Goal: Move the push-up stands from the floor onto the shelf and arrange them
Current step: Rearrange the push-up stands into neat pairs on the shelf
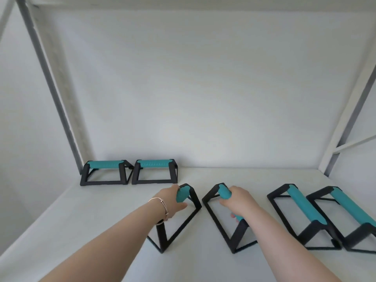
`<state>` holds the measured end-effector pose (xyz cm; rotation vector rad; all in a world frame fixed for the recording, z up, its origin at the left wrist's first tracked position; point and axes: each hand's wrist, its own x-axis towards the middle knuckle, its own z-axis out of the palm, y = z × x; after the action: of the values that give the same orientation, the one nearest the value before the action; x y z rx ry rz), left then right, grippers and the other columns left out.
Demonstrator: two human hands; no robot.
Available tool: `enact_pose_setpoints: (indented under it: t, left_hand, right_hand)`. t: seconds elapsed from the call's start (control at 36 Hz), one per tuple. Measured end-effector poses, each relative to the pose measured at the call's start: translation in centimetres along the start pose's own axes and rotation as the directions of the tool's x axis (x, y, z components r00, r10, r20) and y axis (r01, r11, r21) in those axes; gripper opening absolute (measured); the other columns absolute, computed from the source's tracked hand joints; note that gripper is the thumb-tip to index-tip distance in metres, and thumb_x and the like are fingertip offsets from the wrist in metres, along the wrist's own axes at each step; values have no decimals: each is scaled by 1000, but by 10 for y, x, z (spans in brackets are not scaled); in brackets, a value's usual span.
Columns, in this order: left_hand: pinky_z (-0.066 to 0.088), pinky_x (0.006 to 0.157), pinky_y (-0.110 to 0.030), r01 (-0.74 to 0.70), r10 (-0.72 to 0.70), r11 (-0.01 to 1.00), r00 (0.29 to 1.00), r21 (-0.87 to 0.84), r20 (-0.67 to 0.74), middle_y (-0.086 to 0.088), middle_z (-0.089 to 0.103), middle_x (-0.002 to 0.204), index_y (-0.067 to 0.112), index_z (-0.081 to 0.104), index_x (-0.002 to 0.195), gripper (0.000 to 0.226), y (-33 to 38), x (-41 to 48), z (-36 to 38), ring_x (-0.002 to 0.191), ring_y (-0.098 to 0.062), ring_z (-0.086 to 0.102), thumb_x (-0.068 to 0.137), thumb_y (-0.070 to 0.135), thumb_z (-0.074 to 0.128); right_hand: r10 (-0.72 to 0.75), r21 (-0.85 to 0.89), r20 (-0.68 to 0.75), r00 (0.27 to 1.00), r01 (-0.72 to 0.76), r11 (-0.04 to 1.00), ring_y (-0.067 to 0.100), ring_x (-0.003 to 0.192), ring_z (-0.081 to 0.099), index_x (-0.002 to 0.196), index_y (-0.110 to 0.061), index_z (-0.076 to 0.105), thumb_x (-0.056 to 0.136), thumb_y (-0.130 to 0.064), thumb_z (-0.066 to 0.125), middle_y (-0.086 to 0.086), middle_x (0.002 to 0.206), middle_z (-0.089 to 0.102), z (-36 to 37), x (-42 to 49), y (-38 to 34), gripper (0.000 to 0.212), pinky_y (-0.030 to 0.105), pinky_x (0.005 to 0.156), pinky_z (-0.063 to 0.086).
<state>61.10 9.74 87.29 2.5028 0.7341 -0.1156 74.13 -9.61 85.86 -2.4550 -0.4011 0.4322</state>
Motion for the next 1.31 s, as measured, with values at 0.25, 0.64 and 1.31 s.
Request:
enact_pose_setpoints:
  t: [0.25, 0.64, 1.31]
  left_hand:
    - [58, 76, -28, -112, 102, 982, 992, 151, 74, 10, 62, 103, 39, 48, 132, 49, -100, -20, -79, 79, -11, 69, 86, 45, 64]
    - [46, 94, -29, -152, 128, 955, 986, 255, 109, 10, 61, 117, 42, 53, 133, 48, -226, -8, -149, 103, -14, 57, 88, 30, 65]
    - [33, 99, -38, -118, 189, 920, 969, 373, -158, 13, 57, 101, 45, 53, 127, 50, -264, 35, -126, 98, -14, 55, 87, 72, 40]
  right_hand:
    - [-215, -203, 48, 975, 220, 954, 22, 96, 62, 113, -18, 60, 80, -28, 73, 2, 107, 62, 25, -10, -55, 37, 32, 79, 48]
    - [-471, -343, 196, 860, 510, 789, 25, 119, 49, 133, -47, 49, 93, -36, 58, -5, 125, 56, 128, -5, -163, 43, 40, 104, 34]
    - [-399, -378, -3, 917, 369, 849, 14, 104, 54, 112, -41, 63, 88, -68, 46, -12, 104, 62, 169, 2, -195, 40, 37, 100, 33]
